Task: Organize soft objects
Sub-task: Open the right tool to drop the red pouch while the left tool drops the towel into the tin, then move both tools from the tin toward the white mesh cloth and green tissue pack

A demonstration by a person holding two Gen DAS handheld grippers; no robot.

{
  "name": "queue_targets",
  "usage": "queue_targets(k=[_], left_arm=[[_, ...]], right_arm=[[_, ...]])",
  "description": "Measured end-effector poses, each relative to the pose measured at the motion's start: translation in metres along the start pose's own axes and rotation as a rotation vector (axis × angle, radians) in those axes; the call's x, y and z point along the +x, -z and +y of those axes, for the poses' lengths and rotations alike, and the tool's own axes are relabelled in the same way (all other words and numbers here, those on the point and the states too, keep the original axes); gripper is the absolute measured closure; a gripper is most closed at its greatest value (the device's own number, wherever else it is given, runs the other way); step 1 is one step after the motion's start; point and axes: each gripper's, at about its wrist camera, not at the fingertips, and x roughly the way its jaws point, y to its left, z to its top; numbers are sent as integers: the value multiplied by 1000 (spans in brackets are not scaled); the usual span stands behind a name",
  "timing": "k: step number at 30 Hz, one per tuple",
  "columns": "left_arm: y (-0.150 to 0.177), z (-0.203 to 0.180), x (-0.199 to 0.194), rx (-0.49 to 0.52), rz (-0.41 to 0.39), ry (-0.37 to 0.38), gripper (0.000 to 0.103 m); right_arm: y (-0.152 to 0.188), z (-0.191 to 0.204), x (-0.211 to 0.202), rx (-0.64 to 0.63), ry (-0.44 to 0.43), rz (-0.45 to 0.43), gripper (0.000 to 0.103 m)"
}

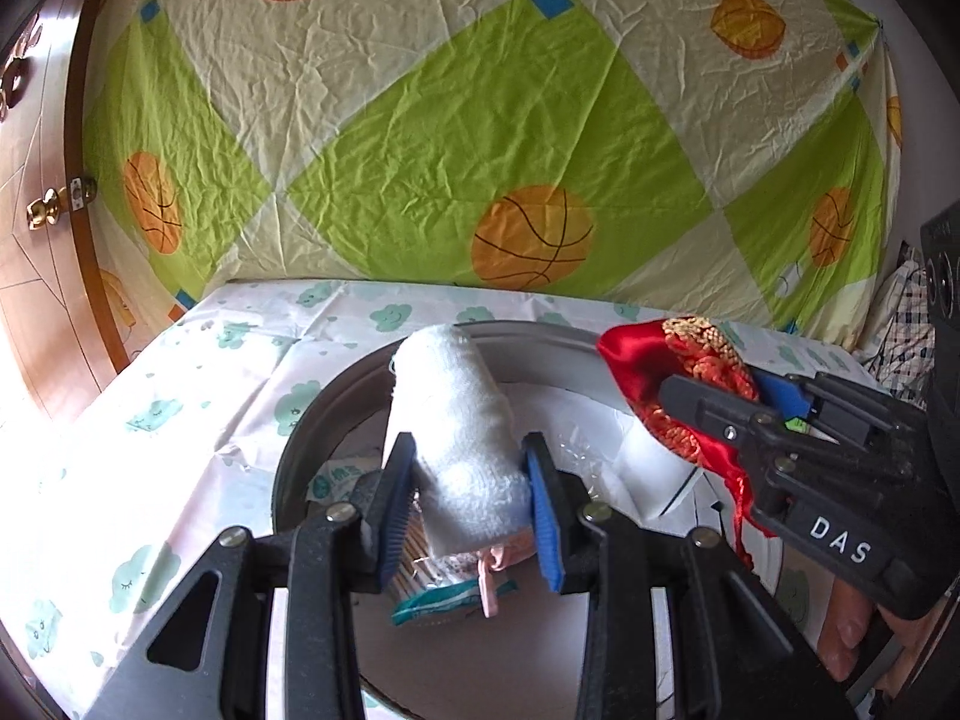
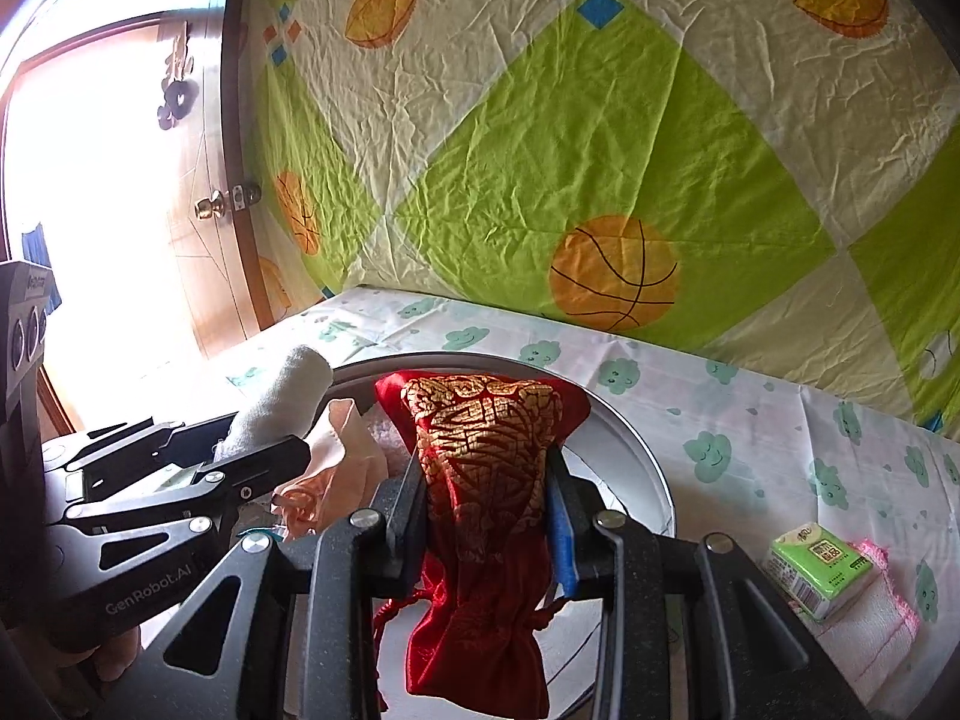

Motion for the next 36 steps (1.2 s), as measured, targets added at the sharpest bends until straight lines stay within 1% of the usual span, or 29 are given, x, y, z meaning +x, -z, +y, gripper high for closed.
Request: queue_targets(k=[5, 11, 19, 21, 22, 23, 24, 25, 26, 30, 32, 34, 36], left_arm=[[-3, 3, 14, 9, 54, -1, 69], [-1, 2, 23, 16, 90, -6, 69], [-1, 1, 27, 26, 110, -22, 68], [-1, 1, 28, 29, 115, -25, 65], [0, 0, 28, 29, 117, -26, 64], [0, 0, 29, 32, 121, -32, 57], [1, -1, 28, 33, 120, -37, 50], [2, -1, 28, 34, 119, -47, 34], [3, -1, 27, 34, 115, -56, 25], [6, -3, 13, 50, 67, -95, 19], [7, -4, 7, 64, 53, -111, 10], [7, -5, -1, 65, 30, -136, 6], [7, -8, -7, 55, 9, -136, 5]], right_arm=[[-4, 0, 18, -5, 14, 48, 68], [-2, 0, 30, -7, 18, 91, 68], [-3, -1, 31, 10, 2, 96, 68], [-3, -1, 31, 14, -3, 99, 65], [-3, -2, 32, 18, -7, 102, 60], [-3, -3, 32, 23, -11, 102, 53], [-3, -3, 31, 29, -12, 98, 49], [-2, -4, 29, 34, -10, 92, 41], [-2, -5, 27, 39, -7, 82, 36], [-2, -11, 10, 44, 16, 36, 32], [0, -17, -1, 49, 32, 17, 29], [3, -25, -13, 58, 44, 1, 27], [7, -34, -24, 62, 58, -10, 27]])
